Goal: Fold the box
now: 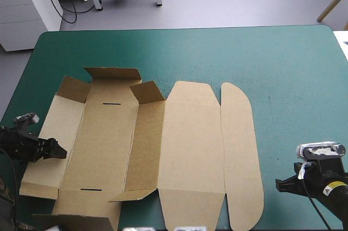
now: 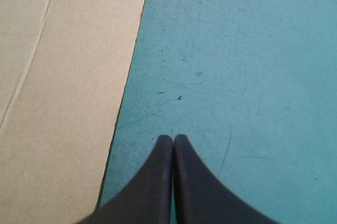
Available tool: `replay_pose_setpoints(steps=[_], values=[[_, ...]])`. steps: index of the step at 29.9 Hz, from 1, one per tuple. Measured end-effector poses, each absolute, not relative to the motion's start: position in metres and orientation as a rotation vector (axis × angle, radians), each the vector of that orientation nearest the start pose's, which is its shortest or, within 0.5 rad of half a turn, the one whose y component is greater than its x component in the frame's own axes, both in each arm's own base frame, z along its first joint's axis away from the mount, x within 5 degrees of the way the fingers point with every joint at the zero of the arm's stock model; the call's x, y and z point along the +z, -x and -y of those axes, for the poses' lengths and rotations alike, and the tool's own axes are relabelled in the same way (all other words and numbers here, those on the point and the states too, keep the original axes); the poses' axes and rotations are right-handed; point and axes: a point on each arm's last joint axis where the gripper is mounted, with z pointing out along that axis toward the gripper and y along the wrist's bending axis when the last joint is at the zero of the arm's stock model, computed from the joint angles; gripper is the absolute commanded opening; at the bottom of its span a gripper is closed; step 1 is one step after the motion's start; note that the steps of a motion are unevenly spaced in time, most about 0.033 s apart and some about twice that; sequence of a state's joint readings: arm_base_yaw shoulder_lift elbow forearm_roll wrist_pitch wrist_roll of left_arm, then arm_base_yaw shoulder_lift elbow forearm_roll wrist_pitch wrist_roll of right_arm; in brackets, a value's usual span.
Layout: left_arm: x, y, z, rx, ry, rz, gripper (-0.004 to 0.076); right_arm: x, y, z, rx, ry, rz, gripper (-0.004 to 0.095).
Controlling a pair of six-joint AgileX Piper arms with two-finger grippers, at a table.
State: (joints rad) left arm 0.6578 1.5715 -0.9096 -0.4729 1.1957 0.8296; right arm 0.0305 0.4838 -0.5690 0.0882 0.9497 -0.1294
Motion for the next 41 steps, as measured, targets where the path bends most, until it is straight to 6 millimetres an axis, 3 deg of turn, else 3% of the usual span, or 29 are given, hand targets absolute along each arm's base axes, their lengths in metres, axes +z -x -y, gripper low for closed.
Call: replay_pose_setpoints(steps=[4,10,14,36,41], values=[[0.206,-0.221,-0.119,-0.655,0.066,-2.934,0.0426,0.290,-0.076,-0.009,0.061,0.162,-2.339,-0.0019],[0.202,-0.222,-0.117,-0.675,0.068,-2.941,0.0113,0.290,-0.076,-0.009,0.061,0.162,-2.339,-0.0019],[0.203,-0.222,-0.116,-0.694,0.070,-2.937,-0.0001,0.290,-0.076,-0.009,0.061,0.162,-2.339,-0.0019],[0.209,-0.233,-0.096,-0.749,0.007,-2.930,-0.0010,0.290,-0.076,-0.009,0.061,0.162,-2.339,-0.0019],[0.226,-0.257,-0.087,-0.649,-0.085,-2.919,-0.0010,0.290,-0.076,-0.009,0.061,0.162,-2.339,-0.0019]])
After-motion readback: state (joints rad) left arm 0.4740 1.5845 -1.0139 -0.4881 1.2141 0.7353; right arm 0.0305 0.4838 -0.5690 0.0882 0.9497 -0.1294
